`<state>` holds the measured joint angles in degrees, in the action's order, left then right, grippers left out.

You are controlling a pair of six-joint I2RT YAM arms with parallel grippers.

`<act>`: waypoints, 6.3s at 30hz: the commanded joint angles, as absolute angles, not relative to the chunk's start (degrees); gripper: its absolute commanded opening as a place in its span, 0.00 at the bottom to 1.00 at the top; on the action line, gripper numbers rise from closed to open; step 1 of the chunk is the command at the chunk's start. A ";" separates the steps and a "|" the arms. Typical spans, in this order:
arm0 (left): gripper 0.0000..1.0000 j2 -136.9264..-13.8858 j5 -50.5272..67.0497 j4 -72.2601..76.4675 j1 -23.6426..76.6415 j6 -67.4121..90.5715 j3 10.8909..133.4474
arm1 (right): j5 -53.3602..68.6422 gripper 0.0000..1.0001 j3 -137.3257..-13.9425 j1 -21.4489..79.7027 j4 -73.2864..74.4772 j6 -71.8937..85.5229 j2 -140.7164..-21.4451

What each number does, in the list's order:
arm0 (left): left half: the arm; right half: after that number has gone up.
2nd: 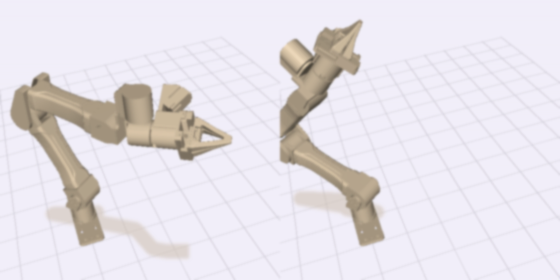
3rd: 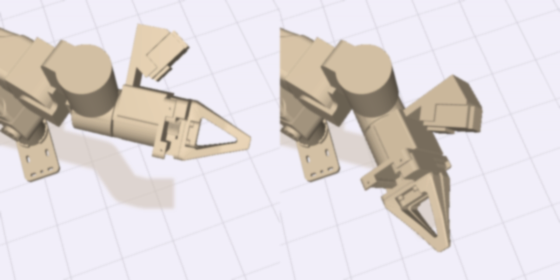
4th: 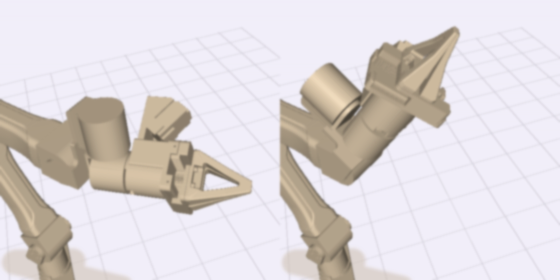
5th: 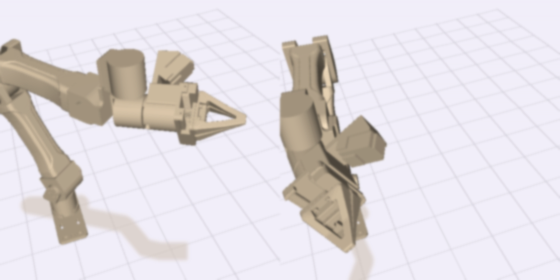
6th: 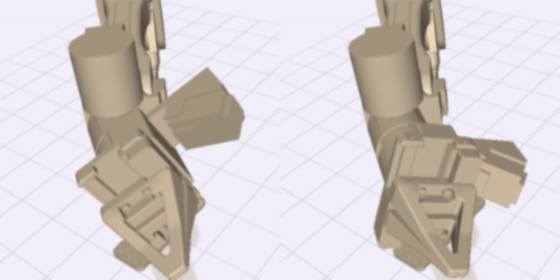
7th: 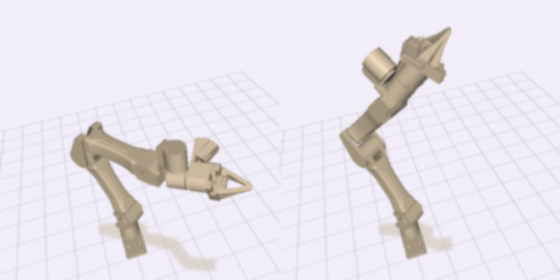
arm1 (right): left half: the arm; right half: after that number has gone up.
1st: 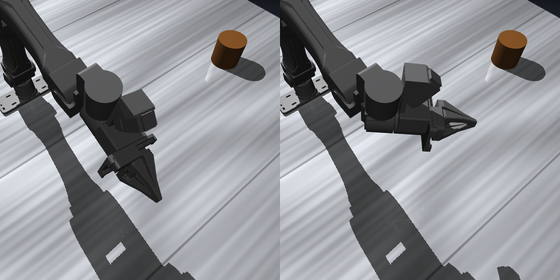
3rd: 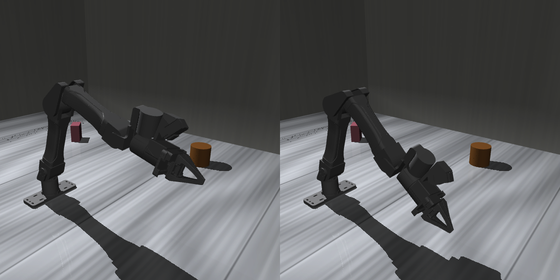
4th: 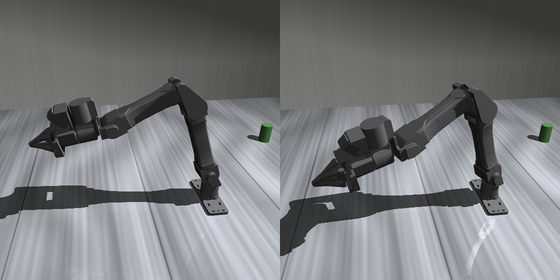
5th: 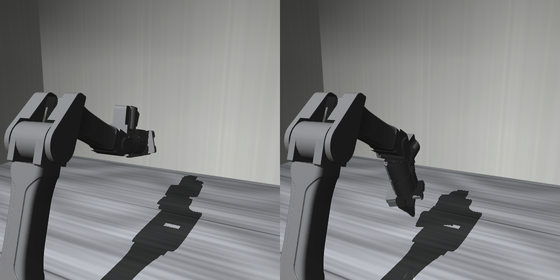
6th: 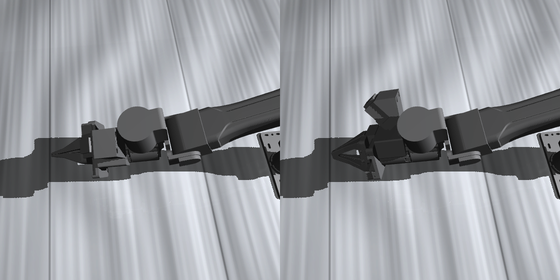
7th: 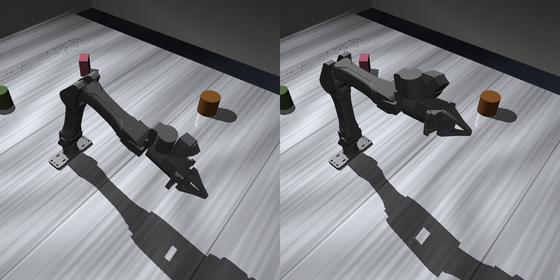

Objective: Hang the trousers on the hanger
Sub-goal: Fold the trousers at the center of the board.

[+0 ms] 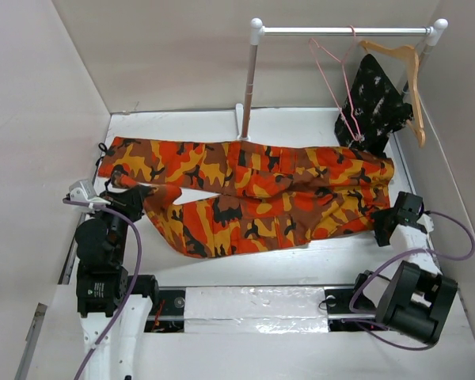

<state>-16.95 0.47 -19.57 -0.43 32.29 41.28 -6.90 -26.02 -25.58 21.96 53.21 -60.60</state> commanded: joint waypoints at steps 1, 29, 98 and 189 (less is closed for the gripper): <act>0.00 -16.17 -2.63 -18.02 -0.18 31.03 43.59 | -6.68 0.61 -28.82 -26.02 19.07 53.97 -63.88; 0.00 -21.71 -32.60 -22.50 -3.78 30.59 60.65 | -28.01 0.00 -57.48 -25.67 55.80 37.62 -32.70; 0.00 -79.08 -50.72 -23.56 -4.31 34.10 66.52 | -15.64 0.00 -82.00 -23.03 31.38 37.71 -90.97; 0.00 -93.90 -31.64 -19.07 -4.31 37.01 58.63 | 13.00 0.76 -18.54 -35.15 -6.93 41.30 -60.80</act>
<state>-100.73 -26.37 -15.03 -3.86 37.19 60.10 11.29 -18.17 -33.85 -2.20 38.94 -58.46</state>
